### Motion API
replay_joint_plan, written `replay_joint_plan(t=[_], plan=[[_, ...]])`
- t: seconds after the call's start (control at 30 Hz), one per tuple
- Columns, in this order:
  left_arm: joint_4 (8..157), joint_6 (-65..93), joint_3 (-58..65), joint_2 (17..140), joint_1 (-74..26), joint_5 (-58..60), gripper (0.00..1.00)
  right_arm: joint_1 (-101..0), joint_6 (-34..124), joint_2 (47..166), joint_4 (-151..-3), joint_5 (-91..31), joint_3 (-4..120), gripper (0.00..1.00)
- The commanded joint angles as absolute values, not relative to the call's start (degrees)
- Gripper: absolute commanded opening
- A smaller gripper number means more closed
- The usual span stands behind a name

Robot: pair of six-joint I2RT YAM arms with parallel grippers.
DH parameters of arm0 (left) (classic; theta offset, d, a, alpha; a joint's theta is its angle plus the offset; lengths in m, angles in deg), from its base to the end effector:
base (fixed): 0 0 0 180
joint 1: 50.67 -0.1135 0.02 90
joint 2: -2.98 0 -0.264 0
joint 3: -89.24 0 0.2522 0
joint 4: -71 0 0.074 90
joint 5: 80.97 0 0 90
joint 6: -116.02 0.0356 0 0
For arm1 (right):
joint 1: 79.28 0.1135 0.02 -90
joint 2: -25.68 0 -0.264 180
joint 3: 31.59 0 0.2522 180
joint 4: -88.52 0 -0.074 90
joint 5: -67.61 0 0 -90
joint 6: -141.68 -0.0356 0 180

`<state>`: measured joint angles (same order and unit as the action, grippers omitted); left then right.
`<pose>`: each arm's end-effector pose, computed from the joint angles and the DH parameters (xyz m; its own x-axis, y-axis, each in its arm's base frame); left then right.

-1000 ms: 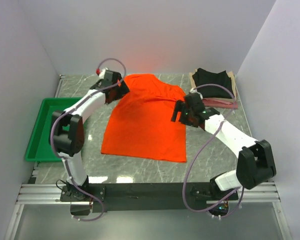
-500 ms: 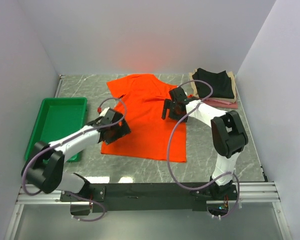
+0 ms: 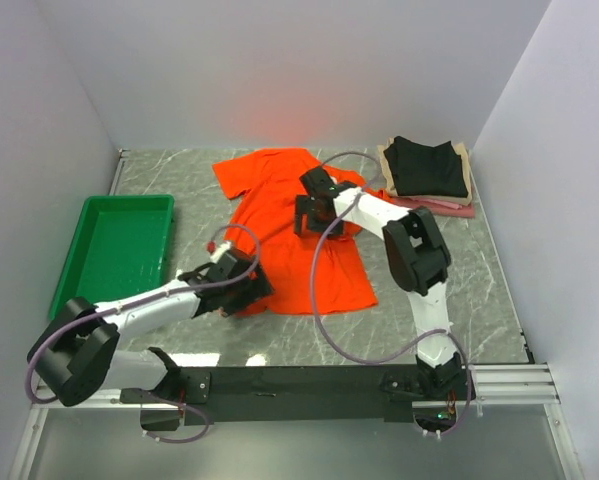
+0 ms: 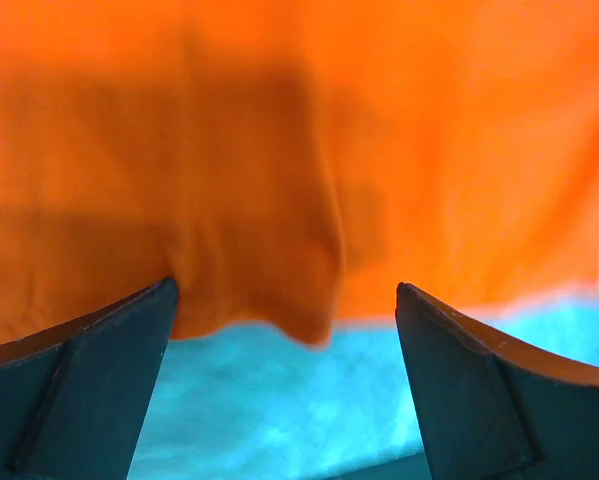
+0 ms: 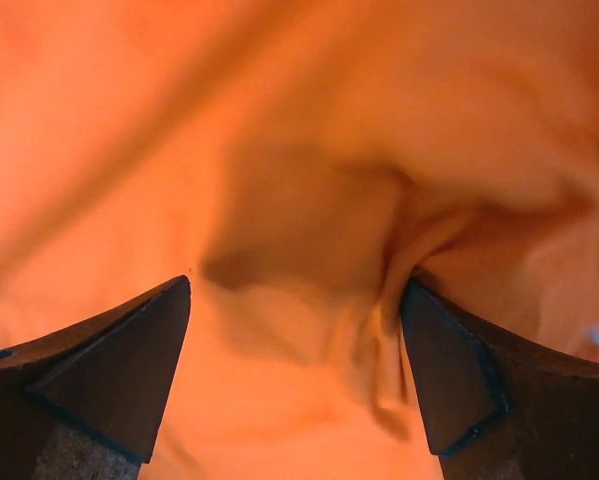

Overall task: Fold and stack the t-shirts
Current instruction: Flatten the tshirt out

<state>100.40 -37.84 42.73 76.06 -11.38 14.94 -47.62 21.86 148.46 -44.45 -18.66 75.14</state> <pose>0.1803 -0.1428 0.1626 -0.8080 -0.4926 -0.3232 -0.3179 0.8264 -0.4648 0.3884 0.2368 0.1681 -0.9064 0.0240 -0.4216 -0.0553 0.9830 0.1748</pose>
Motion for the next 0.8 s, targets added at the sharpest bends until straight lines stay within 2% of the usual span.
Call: replay_joint_plan(t=[0.0, 0.1, 0.2, 0.27, 0.37, 0.57, 0.77], plan=[[96.1, -41.3, 46.2, 81.8, -2.1, 3.2, 0.99, -45.5, 24.9, 154.1, -40.3, -21.6, 86.0, 0.91], [90.0, -41.8, 41.5, 88.2, 7.8, -2.6, 0.99, -44.0, 27.8, 159.2, -38.3, -26.7, 94.9, 0.91], [85.7, -38.4, 32.9, 97.2, 15.1, -7.3, 0.99, -42.5, 33.7, 162.1, -38.7, -37.1, 99.9, 0.91], [87.6, -34.8, 27.2, 101.5, 18.2, -7.4, 0.99, -42.3, 36.3, 162.3, -38.1, -45.4, 101.1, 0.91], [95.0, -30.6, 17.1, 106.2, 20.3, -3.7, 0.99, -44.1, 37.7, 156.0, -37.4, -45.2, 97.3, 0.9], [101.4, -25.7, 11.2, 98.4, 21.0, 4.3, 0.99, -52.8, 36.3, 136.2, -43.4, -45.5, 82.2, 0.91], [112.9, -27.2, 10.9, 85.1, 18.5, 16.5, 0.99, -55.9, 31.7, 120.5, -46.4, -37.3, 65.9, 0.93]])
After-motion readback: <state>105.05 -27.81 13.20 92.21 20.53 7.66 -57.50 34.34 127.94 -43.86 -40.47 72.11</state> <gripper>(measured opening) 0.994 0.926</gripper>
